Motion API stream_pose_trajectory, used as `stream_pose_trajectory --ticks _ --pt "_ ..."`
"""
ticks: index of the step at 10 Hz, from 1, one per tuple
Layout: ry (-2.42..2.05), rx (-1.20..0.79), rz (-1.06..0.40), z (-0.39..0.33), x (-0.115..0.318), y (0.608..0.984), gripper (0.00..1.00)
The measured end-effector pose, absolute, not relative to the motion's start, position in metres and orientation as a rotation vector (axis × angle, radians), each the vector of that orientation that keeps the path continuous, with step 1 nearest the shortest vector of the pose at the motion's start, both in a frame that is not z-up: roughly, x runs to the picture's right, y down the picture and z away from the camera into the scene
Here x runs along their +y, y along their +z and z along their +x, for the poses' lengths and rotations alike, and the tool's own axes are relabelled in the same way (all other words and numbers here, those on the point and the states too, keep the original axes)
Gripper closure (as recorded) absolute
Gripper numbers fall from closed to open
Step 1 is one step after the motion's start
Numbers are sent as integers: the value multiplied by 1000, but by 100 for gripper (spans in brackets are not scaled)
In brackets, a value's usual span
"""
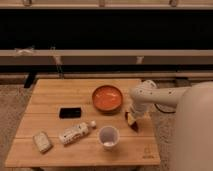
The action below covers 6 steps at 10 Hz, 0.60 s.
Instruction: Place the pepper in the ceramic bowl
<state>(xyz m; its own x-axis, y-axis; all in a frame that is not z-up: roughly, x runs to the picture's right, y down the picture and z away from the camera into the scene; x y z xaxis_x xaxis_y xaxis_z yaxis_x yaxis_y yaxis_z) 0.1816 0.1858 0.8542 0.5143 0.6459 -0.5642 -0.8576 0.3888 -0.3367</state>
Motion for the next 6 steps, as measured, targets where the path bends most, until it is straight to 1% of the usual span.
stream_pose_trajectory --ticks 2,3,4,5,6 --pt "980 374 -661 181 187 853 77" --pt "982 378 -668 182 188 852 90" --pt "986 379 -669 182 187 851 97" --pt "991 376 -667 183 181 848 100" --pt "995 372 -668 185 171 844 100"
